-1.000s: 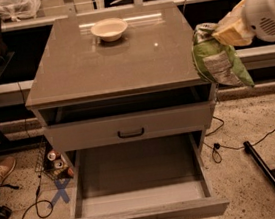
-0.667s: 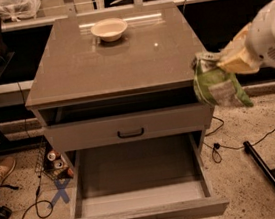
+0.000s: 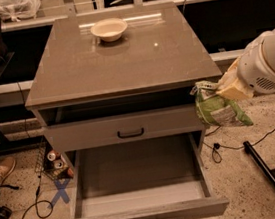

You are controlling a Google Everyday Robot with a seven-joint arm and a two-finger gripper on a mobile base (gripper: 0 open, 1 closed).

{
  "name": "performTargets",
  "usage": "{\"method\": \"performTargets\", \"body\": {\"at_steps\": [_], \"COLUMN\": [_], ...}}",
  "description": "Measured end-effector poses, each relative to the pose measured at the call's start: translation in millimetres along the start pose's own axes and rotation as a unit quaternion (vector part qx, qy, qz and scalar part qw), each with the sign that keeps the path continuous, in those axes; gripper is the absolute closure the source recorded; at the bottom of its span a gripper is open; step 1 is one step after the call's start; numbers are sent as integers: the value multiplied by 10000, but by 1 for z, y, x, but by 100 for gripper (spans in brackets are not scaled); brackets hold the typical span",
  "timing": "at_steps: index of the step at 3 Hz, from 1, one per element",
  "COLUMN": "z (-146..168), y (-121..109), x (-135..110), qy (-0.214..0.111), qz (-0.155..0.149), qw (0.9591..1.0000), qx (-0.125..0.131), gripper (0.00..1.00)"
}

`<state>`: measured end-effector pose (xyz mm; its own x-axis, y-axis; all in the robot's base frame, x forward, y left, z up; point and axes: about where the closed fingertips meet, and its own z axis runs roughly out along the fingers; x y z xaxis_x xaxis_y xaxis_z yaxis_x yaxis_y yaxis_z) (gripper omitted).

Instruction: Place green jalapeno chip bag into middle drawer

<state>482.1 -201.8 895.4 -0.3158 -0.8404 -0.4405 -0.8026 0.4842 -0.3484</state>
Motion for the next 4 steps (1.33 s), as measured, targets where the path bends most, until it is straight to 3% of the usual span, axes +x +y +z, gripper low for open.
{"method": "performTargets", "body": {"at_steps": [1, 2, 3, 4], "z": [12, 61, 117, 172], "y": [6, 44, 100, 158], "x": [2, -3, -10, -21], "qy": [6, -135, -172, -217], "qz": [69, 141, 182, 296], "qw": [9999, 9974, 9921, 9837], "qx": [-158, -697, -1231, -1762], "gripper": [100, 100, 100, 100]}}
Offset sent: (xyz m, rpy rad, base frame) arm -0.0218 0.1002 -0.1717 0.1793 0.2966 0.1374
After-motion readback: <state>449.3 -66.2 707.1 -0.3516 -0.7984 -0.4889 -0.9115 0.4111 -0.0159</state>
